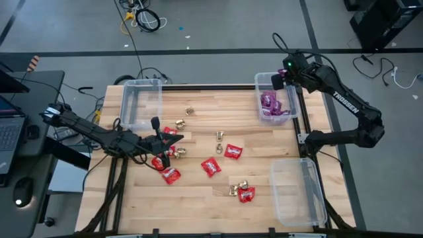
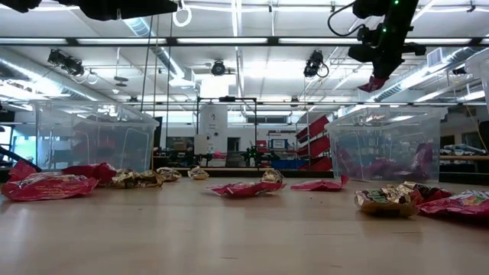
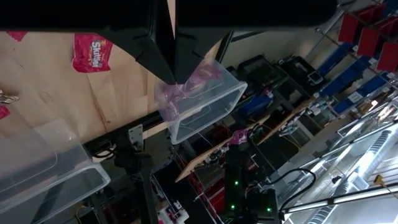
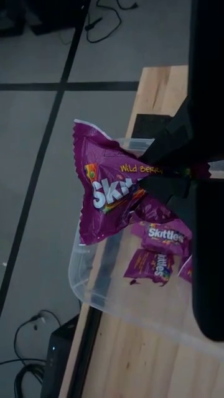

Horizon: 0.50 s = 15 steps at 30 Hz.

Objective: Sort candy
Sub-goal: Put the purple candy into the top right transparent bin

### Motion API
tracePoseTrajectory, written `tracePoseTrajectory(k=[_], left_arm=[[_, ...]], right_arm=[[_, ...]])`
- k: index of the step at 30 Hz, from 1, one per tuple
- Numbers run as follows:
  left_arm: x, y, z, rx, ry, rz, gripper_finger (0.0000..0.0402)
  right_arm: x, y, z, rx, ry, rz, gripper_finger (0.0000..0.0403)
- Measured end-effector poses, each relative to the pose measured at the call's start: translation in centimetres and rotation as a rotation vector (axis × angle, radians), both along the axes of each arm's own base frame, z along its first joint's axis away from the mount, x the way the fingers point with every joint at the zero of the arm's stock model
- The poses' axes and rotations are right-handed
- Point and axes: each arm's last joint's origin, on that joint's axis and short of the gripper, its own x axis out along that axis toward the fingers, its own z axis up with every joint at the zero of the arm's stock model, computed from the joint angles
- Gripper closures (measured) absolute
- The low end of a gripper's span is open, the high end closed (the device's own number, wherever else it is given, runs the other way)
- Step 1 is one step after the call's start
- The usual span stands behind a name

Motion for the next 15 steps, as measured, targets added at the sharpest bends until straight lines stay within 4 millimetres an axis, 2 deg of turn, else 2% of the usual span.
tracePoseTrajectory(k=[7, 15], left_arm=[[0.0, 0.0, 0.0, 0.0, 0.0, 0.0, 0.0401], [0.0, 0.0, 0.0, -0.002, 0.0, -0.001, 0.0401]], right_arm=[[0.2, -0.2, -0.2, 0.011, -0.017, -0.029, 0.0388], [1.6, -1.8, -2.2, 0.087, 0.035, -0.042, 0.0388]])
